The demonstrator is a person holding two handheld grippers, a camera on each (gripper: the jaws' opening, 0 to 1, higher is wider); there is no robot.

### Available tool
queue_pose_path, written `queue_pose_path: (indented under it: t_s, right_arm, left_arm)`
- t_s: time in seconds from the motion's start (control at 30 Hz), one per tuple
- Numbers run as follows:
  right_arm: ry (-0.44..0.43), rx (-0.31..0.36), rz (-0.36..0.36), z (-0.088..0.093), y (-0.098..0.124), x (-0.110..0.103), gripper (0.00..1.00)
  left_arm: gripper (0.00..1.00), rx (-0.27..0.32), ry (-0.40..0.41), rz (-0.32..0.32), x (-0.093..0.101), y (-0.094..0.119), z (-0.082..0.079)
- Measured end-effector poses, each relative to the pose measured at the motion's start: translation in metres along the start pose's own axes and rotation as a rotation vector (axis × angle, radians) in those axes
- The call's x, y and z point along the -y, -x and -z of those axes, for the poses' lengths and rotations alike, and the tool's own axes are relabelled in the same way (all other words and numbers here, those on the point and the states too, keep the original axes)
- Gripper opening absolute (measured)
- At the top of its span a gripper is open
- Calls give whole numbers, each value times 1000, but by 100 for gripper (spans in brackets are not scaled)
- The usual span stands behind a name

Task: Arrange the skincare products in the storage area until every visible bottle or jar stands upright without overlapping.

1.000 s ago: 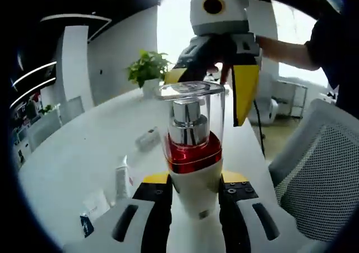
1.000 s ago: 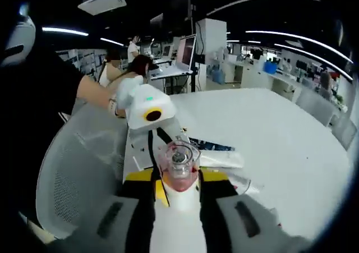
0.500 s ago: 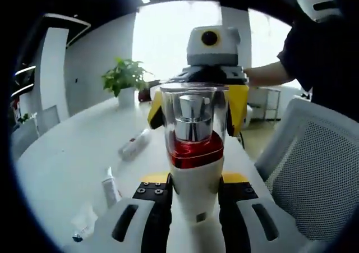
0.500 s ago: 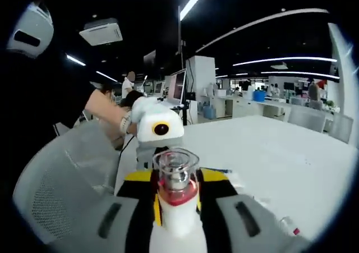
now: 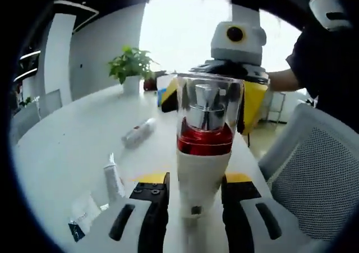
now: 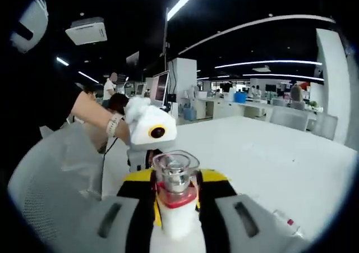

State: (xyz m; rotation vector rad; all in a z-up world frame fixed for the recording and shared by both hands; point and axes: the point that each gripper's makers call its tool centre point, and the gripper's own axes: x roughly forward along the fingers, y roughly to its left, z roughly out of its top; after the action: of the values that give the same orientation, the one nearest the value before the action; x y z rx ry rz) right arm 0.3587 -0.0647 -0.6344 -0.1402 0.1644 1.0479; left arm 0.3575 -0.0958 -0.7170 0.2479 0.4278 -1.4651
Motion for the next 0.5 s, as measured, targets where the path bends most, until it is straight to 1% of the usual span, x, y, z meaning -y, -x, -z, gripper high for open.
queue_pose_path:
  t_s: [0.03, 0.07, 0.1, 0.17, 0.2, 0.23, 0.33, 0.47, 0.5]
  right_arm:
    - [3, -4, 19, 0, 1, 1, 29]
    - [-1, -5, 26, 1, 2, 2, 29]
    - [-3, -4, 29, 1, 3, 3, 29]
    - [-5, -1, 36, 2, 5, 5, 29]
    - [-8, 0, 34, 2, 5, 6, 29]
    - [-8, 1, 28, 2, 5, 6, 29]
    - [-2, 10, 21, 2, 4, 5, 29]
    - [1, 33, 23, 2, 6, 4, 30]
    - [1, 34, 24, 2, 7, 4, 31]
  left_arm:
    - [41, -6, -1, -33, -4, 1, 0]
    - [41, -3, -21, -35, -4, 3, -1]
    - [40, -2, -16, -32, -2, 4, -1]
    - [37, 0, -17, -43, -1, 7, -2]
    - [35, 7, -44, -50, 1, 8, -4]
    - [33, 13, -59, -46, 4, 8, -6]
    - [25, 3, -73, -34, 10, 6, -5]
    - [24, 2, -82, -52, 9, 6, -5]
    - [26, 1, -81, -59, 8, 6, -5]
